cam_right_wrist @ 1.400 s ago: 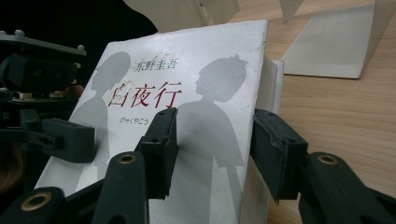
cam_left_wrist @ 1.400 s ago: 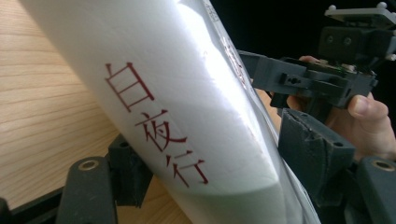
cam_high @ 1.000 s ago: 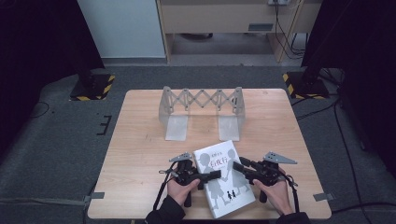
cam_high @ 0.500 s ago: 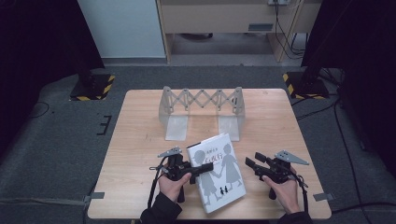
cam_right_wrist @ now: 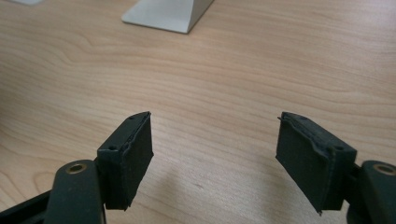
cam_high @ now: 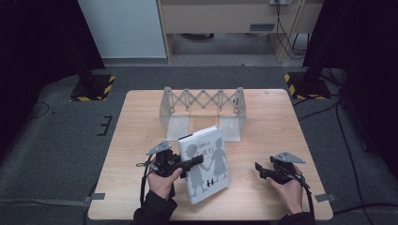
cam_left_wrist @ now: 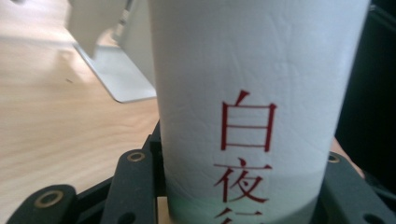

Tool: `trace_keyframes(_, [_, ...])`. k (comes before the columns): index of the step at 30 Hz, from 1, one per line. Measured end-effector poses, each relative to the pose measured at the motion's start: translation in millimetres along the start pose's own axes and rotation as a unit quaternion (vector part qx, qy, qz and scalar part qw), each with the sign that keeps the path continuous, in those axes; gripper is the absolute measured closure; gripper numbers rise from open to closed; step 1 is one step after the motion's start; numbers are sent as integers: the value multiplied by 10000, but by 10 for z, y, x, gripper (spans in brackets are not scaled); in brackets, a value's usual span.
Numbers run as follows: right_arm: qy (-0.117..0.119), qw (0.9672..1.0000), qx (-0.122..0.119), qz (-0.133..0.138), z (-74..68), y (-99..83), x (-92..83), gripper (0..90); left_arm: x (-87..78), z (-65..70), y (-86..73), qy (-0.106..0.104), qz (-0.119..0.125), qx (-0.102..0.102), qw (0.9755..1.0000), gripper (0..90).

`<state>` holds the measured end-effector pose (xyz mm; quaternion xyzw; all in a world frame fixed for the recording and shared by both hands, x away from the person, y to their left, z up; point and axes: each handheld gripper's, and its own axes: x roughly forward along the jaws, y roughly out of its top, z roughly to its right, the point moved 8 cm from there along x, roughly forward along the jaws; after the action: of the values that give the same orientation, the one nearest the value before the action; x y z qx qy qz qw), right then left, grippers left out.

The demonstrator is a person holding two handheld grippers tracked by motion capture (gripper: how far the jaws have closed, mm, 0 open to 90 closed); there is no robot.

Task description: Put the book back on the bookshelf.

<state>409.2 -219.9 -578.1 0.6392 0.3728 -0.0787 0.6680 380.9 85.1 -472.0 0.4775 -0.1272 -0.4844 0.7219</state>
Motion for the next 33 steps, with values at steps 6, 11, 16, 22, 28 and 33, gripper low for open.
trace_keyframes(6, [-145, 9994, -212, -225, 69, -74, 32, 256, -175, -94, 136, 463, 129, 270, 9985, 531])
trace_keyframes(11, [-278, 9986, -232, -386, 123, -107, 33, 244, -289, -180, 211, 788, 206, 337, 9961, 531])
trace_keyframes(16, [-329, 9980, -269, -463, 126, -119, 40, 219, -407, -256, 306, 987, 313, 339, 9940, 531])
trace_keyframes(22, [-336, 9977, -318, -495, 124, -123, 45, 196, -553, -277, 459, 1085, 524, 381, 9920, 530])
trace_keyframes(28, [-352, 9974, -304, -547, 124, -128, 56, 134, -673, -361, 639, 1371, 666, 460, 9872, 531])
trace_keyframes(33, [-355, 9970, -298, -614, 135, -135, 68, 74, -663, -456, 756, 1547, 666, 515, 9844, 530])
